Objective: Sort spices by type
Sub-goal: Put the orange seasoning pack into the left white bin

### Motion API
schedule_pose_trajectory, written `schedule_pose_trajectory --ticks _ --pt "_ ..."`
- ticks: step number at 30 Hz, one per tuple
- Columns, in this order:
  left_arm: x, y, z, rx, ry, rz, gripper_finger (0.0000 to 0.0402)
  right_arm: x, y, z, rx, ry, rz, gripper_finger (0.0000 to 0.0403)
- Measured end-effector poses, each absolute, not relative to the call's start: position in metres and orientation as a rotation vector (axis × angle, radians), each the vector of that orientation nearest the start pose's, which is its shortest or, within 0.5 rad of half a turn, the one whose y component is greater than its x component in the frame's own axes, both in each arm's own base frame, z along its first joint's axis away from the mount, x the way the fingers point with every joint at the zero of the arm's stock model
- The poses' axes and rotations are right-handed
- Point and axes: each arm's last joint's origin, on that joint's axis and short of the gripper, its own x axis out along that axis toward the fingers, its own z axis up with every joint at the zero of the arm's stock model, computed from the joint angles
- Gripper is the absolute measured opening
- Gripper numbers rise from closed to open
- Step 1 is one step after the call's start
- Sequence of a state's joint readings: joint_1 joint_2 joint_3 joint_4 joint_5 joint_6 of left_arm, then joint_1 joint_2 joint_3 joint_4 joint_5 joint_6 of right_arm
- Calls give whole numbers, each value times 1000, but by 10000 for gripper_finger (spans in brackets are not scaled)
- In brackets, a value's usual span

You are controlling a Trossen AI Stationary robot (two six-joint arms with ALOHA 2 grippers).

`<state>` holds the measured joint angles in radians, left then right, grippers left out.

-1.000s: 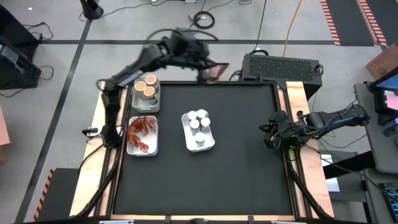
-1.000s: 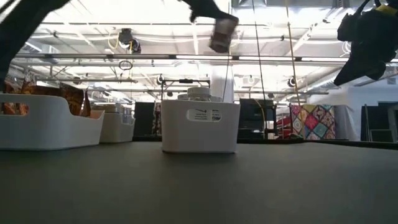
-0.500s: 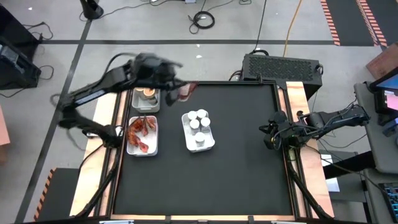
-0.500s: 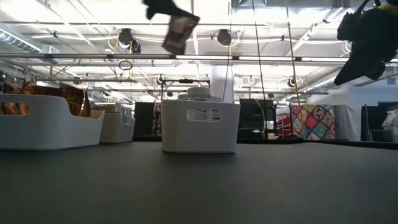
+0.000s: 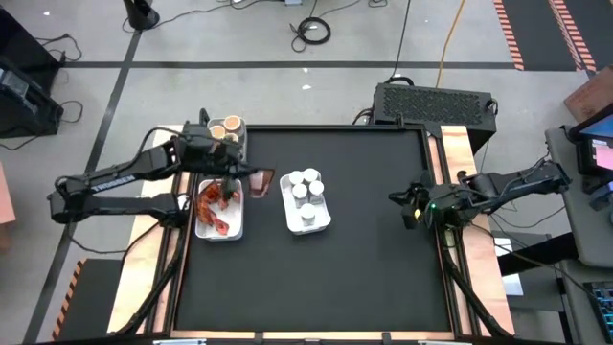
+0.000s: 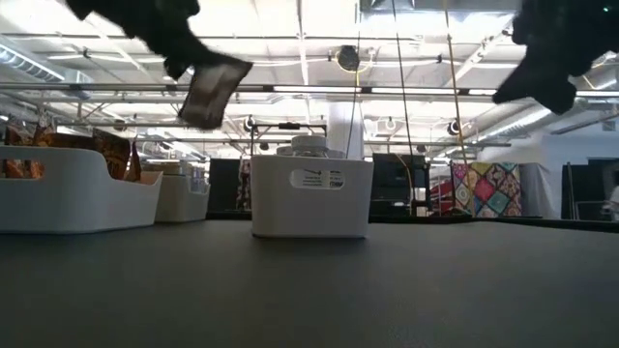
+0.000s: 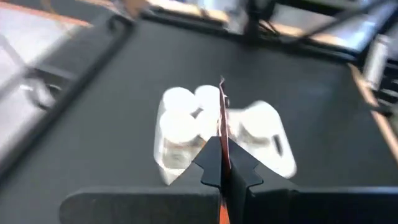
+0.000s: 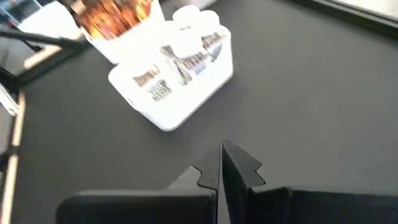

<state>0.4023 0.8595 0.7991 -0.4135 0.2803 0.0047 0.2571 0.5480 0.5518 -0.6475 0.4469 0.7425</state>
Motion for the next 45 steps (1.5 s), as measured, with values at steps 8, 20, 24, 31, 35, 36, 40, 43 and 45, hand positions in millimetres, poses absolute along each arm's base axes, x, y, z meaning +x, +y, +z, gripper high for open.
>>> schedule_pose_trajectory --ticks 8,20,24,31,35,36,40,43,45 --pt "163 49 263 -195 517 -88 0 134 22 250 522 430 -369 0" --pt "171 44 225 -141 434 -125 0 162 28 239 501 435 -424 0" --pt "171 44 209 -134 442 -105 0 169 30 235 493 453 -429 0" --pt "166 43 184 -87 450 -108 0 174 32 230 477 477 -429 0" --pt "163 42 175 -80 453 -107 0 174 32 230 461 482 -425 0" --pt "163 42 173 -81 455 -107 0 174 32 230 458 482 -424 0" --pt "161 41 169 -87 468 -104 0 174 32 230 439 486 -419 0" --pt "161 41 169 -93 468 -102 3 174 32 230 434 487 -418 0" --pt "161 41 169 -93 469 -102 10 174 32 230 433 488 -418 0"
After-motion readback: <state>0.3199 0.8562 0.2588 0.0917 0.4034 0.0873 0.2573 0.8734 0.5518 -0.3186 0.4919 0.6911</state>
